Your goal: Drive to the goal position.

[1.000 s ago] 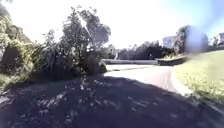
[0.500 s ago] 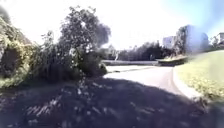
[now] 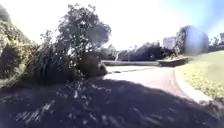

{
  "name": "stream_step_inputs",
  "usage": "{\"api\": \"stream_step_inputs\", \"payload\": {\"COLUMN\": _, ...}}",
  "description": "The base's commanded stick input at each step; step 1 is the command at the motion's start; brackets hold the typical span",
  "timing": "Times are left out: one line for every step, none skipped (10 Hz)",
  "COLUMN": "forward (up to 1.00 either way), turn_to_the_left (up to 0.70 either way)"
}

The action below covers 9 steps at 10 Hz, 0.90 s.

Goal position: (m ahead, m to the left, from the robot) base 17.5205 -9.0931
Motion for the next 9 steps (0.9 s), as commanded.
{"api": "stream_step_inputs", "payload": {"forward": 0.45, "turn_to_the_left": -0.24}}
{"api": "stream_step_inputs", "payload": {"forward": 0.45, "turn_to_the_left": -0.27}}
{"api": "stream_step_inputs", "payload": {"forward": 0.45, "turn_to_the_left": -0.27}}
{"api": "stream_step_inputs", "payload": {"forward": 0.45, "turn_to_the_left": -0.27}}
{"api": "stream_step_inputs", "payload": {"forward": 0.45, "turn_to_the_left": -0.27}}
{"api": "stream_step_inputs", "payload": {"forward": 0.45, "turn_to_the_left": -0.27}}
{"api": "stream_step_inputs", "payload": {"forward": 0.45, "turn_to_the_left": -0.27}}
{"api": "stream_step_inputs", "payload": {"forward": 0.45, "turn_to_the_left": -0.27}}
{"api": "stream_step_inputs", "payload": {"forward": 0.45, "turn_to_the_left": -0.27}}
